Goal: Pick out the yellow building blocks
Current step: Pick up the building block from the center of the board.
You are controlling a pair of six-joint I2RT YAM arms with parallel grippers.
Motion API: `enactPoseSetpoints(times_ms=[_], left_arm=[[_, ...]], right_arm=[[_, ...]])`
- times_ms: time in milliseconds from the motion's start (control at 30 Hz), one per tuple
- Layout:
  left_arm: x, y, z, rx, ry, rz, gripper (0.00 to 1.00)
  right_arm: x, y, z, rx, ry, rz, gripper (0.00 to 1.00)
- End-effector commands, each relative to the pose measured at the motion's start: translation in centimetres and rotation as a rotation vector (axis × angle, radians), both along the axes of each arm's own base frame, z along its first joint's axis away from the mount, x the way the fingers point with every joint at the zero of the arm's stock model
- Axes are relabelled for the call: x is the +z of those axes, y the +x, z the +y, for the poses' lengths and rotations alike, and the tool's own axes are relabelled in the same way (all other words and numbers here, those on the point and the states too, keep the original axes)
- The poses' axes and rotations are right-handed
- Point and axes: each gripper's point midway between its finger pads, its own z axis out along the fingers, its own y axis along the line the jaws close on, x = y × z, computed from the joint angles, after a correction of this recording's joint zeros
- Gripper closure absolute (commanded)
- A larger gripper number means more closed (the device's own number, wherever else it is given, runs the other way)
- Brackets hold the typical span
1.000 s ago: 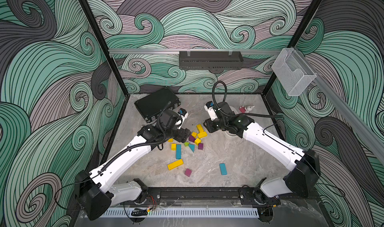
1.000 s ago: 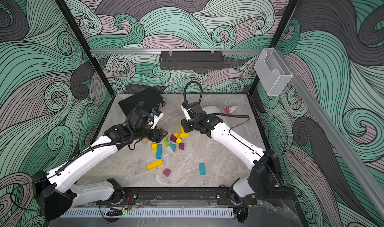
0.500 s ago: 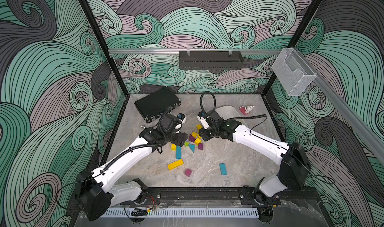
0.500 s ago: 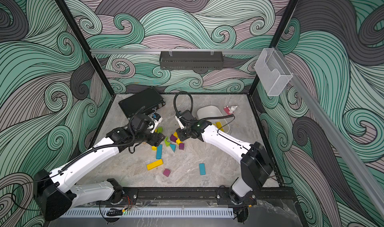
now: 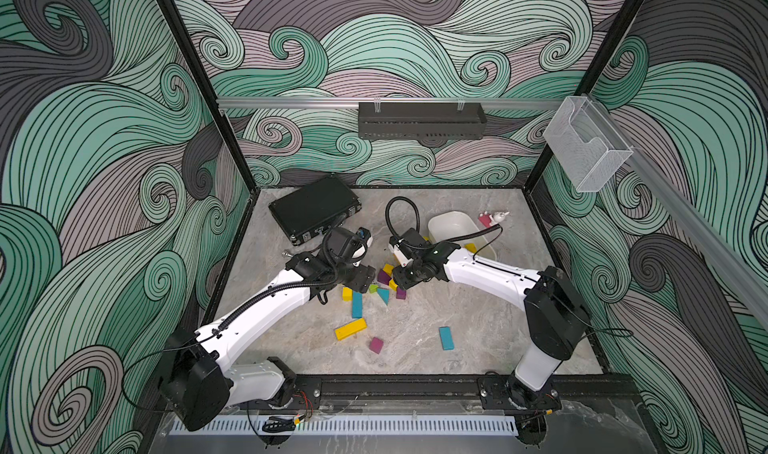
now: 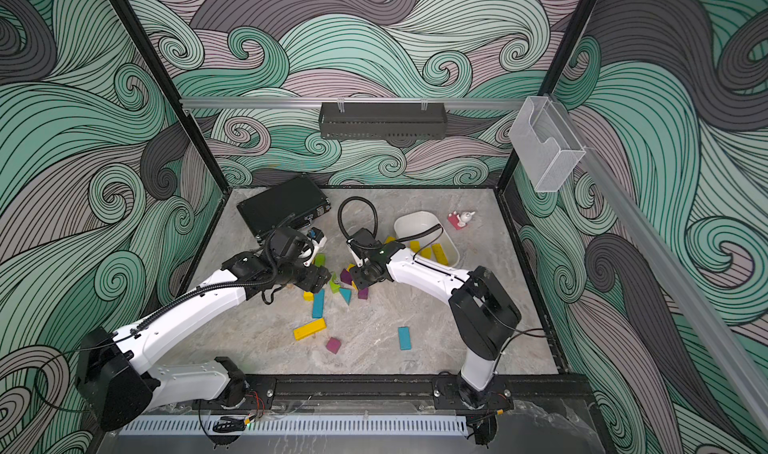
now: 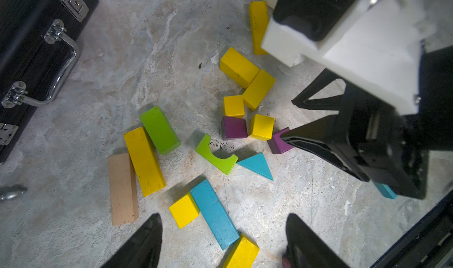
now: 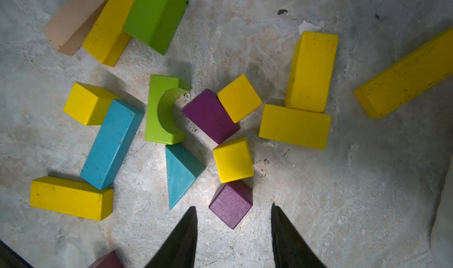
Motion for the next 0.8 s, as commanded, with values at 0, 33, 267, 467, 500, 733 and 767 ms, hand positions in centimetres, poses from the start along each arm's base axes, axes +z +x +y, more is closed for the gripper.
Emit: enactPoseSetpoints(times_ms=[0,33,267,467,500,733,767], left_arm=[[-0.2,0.2,0.6,0.029,0.011,0.031,0.22],[-0.2,0.2,0.7,0.033,0.009,0.035,0.22],[-0.7,0.7,1.1,0.059,-0.009,0.097,0.21],[-1.3,0.9,1.1,0.072,-0.031,0.188,0.21],[-1.3,0.9,1.1,0.076,-0.037,0.199,0.21],[-1.2,1.2,1.0,0.085,-0.081,0.217,0.21],[-1.1,1.3,1.0,0.087,-0.088,0.217,0.21]], right_arm=[[0.2,0.3,0.6,-0.002,-0.003,-0.002,0.49],[0.0,0.3,0.7,-0.001,-0.004,0.0,0.49],[-1.1,0.4,1.5,0.013,-0.014,0.027,0.5],[-1.6,0.6,2.0,0.02,-0.019,0.04,0.51],[-1.7,0.6,2.1,0.024,-0.019,0.042,0.51],[-2.6,0.2,2.7,0.037,-0.03,0.065,0.51],[-2.7,0.2,2.8,0.037,-0.032,0.068,0.52]])
